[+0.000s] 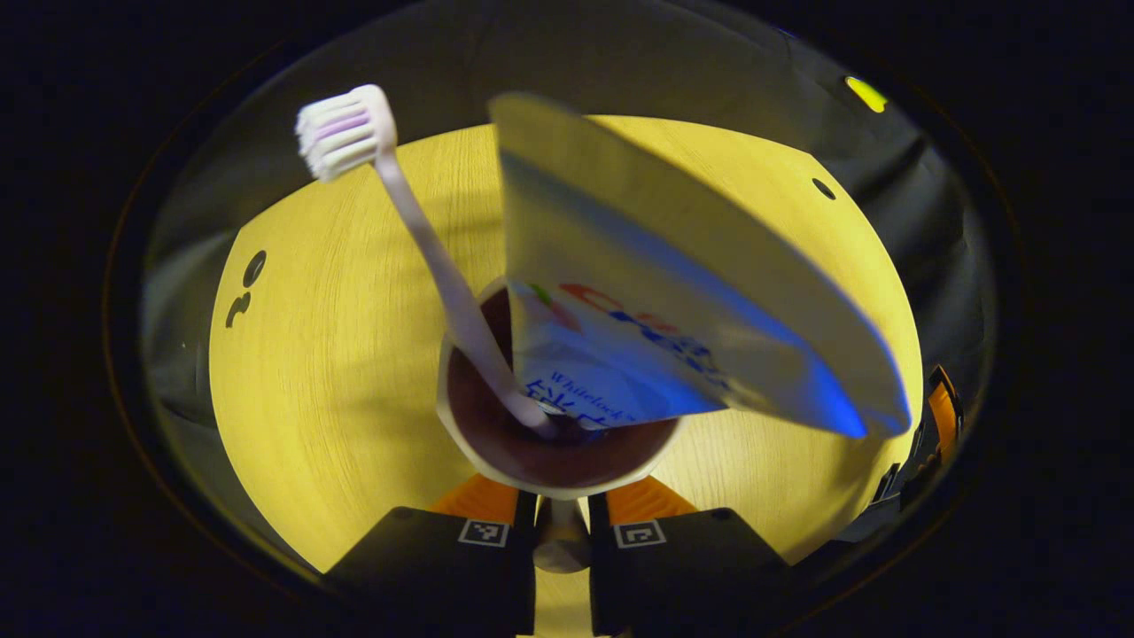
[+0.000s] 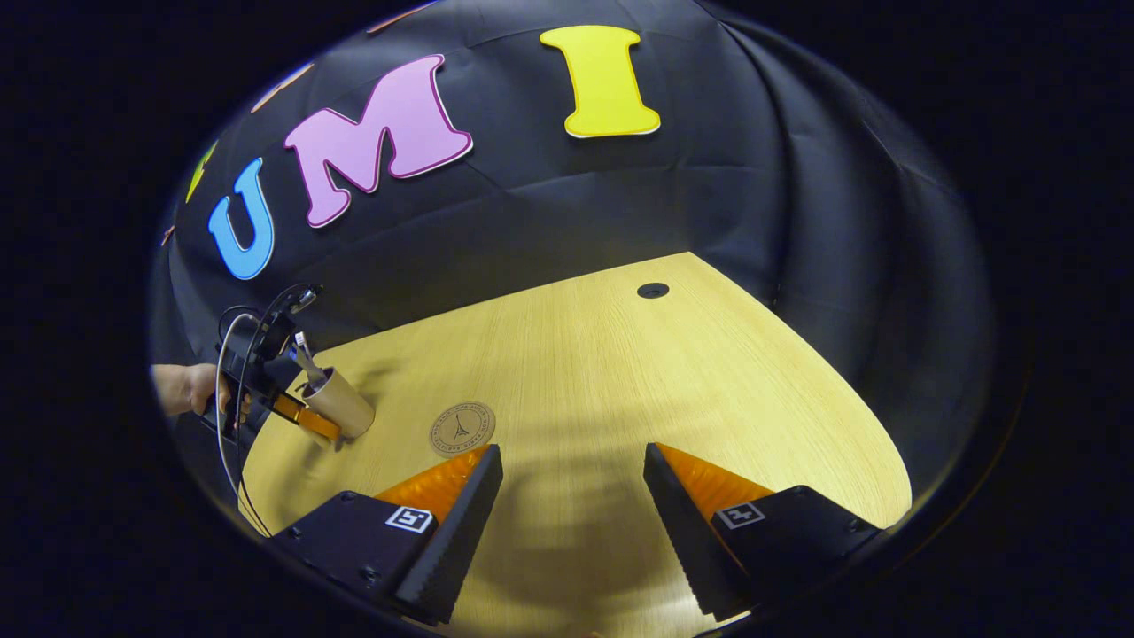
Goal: Put the toothbrush and toothpaste on the desktop into the cup, then pick up the cup and place it on the coaster on the desktop.
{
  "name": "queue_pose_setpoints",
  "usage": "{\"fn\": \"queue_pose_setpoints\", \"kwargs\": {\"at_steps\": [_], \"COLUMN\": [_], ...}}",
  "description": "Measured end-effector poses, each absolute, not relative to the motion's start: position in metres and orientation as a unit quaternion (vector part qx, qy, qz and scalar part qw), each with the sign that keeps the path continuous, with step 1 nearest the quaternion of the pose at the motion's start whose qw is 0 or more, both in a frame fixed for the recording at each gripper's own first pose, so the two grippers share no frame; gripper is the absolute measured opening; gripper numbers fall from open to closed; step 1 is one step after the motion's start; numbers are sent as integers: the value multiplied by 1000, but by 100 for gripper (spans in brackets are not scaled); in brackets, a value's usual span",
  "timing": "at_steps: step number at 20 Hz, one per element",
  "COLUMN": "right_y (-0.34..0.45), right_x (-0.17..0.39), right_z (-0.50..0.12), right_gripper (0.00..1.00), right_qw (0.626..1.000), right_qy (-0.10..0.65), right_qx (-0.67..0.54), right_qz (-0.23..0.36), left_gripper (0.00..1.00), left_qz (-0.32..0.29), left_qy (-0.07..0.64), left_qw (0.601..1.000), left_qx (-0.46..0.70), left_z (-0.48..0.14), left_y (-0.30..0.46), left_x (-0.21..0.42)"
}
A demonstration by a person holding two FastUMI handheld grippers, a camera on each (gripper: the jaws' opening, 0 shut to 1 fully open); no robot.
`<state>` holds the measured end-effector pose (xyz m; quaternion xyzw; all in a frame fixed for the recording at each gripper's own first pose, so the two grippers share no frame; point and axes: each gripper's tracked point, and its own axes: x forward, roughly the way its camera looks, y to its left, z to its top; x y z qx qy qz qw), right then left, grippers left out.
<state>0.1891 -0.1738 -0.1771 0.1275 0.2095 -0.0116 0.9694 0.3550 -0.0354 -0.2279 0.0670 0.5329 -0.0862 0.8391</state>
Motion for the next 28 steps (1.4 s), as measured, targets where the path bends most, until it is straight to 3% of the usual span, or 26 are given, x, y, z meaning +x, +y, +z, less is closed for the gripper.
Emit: {"fn": "queue_pose_setpoints", "kwargs": {"at_steps": [1, 2, 3, 7, 10, 11, 20, 21, 23, 24, 25, 26, 28], "right_y": [-174, -173, -172, -176, -190, -197, -253, -257, -264, -267, -269, -270, -272], "right_x": [188, 187, 186, 182, 174, 171, 126, 121, 114, 109, 105, 103, 100], "right_z": [-176, -174, -172, -164, -158, -156, -155, -156, -160, -163, -164, -164, -168], "right_gripper": [98, 99, 98, 99, 98, 99, 99, 98, 99, 98, 98, 98, 98], "right_qw": [970, 970, 971, 973, 975, 976, 972, 970, 968, 967, 967, 967, 965], "right_qy": [209, 208, 207, 202, 194, 190, 181, 182, 185, 186, 186, 186, 188], "right_qx": [125, 123, 120, 114, 103, 102, 120, 124, 133, 134, 134, 134, 139], "right_qz": [-11, -11, -11, -15, -24, -31, -94, -99, -108, -111, -112, -114, -117], "left_gripper": [24, 33, 29, 28, 33, 28, 28, 24, 33, 28, 33, 28, 29], "left_qz": [-88, -90, -94, -121, -149, -160, -224, -227, -230, -231, -232, -233, -233], "left_qy": [527, 523, 519, 506, 501, 500, 505, 507, 514, 515, 514, 514, 514], "left_qw": [842, 844, 846, 846, 841, 839, 809, 806, 802, 801, 802, 802, 801], "left_qx": [69, 72, 79, 118, 138, 145, 202, 205, 201, 198, 196, 195, 202], "left_z": [-225, -220, -214, -194, -185, -184, -205, -210, -215, -216, -216, -217, -219], "left_y": [-37, -39, -42, -63, -93, -106, -204, -209, -220, -225, -229, -234, -238], "left_x": [356, 356, 355, 351, 346, 345, 342, 340, 339, 339, 341, 342, 342]}}
